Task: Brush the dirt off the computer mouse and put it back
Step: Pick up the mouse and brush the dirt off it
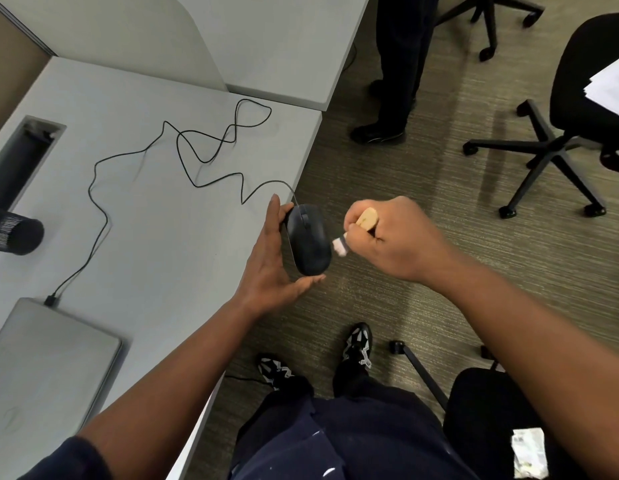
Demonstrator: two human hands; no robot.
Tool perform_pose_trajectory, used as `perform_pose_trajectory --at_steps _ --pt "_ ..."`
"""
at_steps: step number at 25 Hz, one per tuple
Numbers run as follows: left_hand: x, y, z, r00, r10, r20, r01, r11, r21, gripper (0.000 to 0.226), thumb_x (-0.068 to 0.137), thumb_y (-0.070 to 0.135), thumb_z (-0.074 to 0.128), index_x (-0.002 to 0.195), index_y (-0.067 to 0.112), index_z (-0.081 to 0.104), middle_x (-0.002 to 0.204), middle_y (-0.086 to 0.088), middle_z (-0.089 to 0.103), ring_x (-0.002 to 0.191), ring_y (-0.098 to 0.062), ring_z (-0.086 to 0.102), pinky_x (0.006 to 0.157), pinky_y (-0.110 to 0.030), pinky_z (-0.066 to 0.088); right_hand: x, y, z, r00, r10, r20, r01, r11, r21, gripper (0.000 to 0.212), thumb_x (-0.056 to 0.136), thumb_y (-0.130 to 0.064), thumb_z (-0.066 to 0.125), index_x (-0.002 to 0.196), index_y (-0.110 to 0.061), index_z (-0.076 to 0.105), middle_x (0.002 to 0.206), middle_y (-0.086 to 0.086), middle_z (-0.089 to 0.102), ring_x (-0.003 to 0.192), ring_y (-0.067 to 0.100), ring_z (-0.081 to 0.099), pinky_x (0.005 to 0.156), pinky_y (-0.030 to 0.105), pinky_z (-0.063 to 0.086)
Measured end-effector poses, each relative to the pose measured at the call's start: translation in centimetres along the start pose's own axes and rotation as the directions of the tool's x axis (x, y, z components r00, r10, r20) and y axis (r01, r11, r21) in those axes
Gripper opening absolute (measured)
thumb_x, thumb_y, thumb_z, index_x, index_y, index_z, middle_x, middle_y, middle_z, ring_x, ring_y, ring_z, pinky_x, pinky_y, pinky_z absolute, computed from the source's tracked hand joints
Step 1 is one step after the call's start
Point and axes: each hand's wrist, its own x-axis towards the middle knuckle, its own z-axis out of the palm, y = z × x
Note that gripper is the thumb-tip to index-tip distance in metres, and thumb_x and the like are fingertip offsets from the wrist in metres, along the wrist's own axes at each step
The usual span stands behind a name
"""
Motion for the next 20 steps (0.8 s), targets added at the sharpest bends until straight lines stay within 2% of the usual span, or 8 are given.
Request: perform_pose_trajectory --at_steps 3,6,9,12,14,16,18,20 --pt "0.0 0.1 -0.1 1.0 -0.003 0.018 0.003 1.0 0.013 0.159 0.067 0.031 0.103 0.16 0.054 -0.023 0.167 0.019 0.025 0.154 -0.004 0.031 0.117 -0.011 0.03 0.1 0.1 -0.8 0.992 -0.074 -0.107 0.088 0.987 0.134 0.016 0.096 -0.031 0.059 0.087 -0.027 0.071 0.065 -0.007 0.066 0.048 0.004 0.053 0.044 0.019 0.037" --pt "0.2 0.3 -0.2 1.0 0.027 0.012 -0.028 1.0 0.014 0.154 0.067 0.025 0.104 0.164 0.047 -0.013 0.164 0.017 0.028 0.148 0.014 0.028 0.114 -0.007 0.032 -0.1 -0.6 -0.2 0.99 -0.139 0.034 0.13 0.971 0.199 0.011 0.103 -0.027 0.064 0.105 -0.027 0.075 0.074 -0.007 0.07 0.059 0.004 0.058 0.051 0.018 0.043" --pt "0.2 0.4 -0.4 0.999 0.031 0.005 -0.032 0.999 0.024 0.151 0.066 0.024 0.104 0.165 0.044 -0.009 0.161 0.015 0.032 0.142 0.021 0.03 0.11 -0.005 0.035 0.0 -0.5 -0.5 0.974 -0.12 0.191 0.108 0.992 0.071 0.012 0.104 -0.031 0.063 0.107 -0.032 0.075 0.075 -0.015 0.069 0.065 0.001 0.06 0.057 0.018 0.044" --pt "0.0 0.4 -0.7 0.999 0.031 0.008 -0.032 0.999 0.038 0.154 0.065 0.028 0.104 0.162 0.052 -0.013 0.161 0.016 0.032 0.143 0.011 0.034 0.112 -0.009 0.036 0.1 0.1 -1.8 0.959 -0.065 0.277 0.09 0.993 -0.077 0.012 0.103 -0.03 0.064 0.102 -0.034 0.075 0.07 -0.025 0.066 0.065 -0.005 0.059 0.059 0.021 0.04" --pt "-0.2 0.4 -0.8 0.999 0.032 0.011 -0.033 0.999 0.032 0.155 0.066 0.029 0.104 0.162 0.053 -0.015 0.162 0.017 0.032 0.147 0.001 0.036 0.116 -0.022 0.042 0.2 0.0 -2.1 0.973 -0.087 0.213 0.082 0.996 0.031 0.011 0.102 -0.03 0.067 0.104 -0.035 0.076 0.075 -0.017 0.07 0.067 -0.002 0.062 0.06 0.026 0.046" --pt "-0.2 0.3 -0.9 0.999 0.045 0.014 -0.046 0.999 0.026 0.152 0.066 0.029 0.104 0.164 0.047 -0.011 0.161 0.029 0.03 0.147 0.006 0.035 0.115 -0.03 0.045 0.3 -0.6 -1.5 0.985 -0.091 0.146 0.049 0.962 0.267 0.013 0.102 -0.027 0.069 0.11 -0.031 0.077 0.087 -0.007 0.077 0.08 0.006 0.071 0.071 0.03 0.058" --pt "-0.1 0.3 -0.9 0.998 0.058 0.01 -0.058 0.998 0.028 0.154 0.065 0.031 0.104 0.165 0.047 -0.012 0.155 0.046 0.022 0.143 0.018 0.032 0.111 -0.019 0.044 0.5 -0.9 -0.6 0.988 -0.056 0.144 0.001 0.934 0.356 0.015 0.102 -0.021 0.069 0.113 -0.024 0.077 0.092 -0.001 0.079 0.09 0.016 0.076 0.085 0.041 0.063" --pt "-0.2 0.3 -1.1 0.999 0.033 0.0 -0.033 0.999 0.011 0.154 0.064 0.037 0.102 0.162 0.053 -0.015 0.151 0.05 0.022 0.138 0.022 0.034 0.106 -0.006 0.04 0.8 -0.7 -0.2 0.978 -0.036 0.206 -0.03 0.95 0.311 0.014 0.101 -0.019 0.069 0.111 -0.025 0.078 0.091 -0.001 0.079 0.09 0.018 0.076 0.088 0.05 0.061"
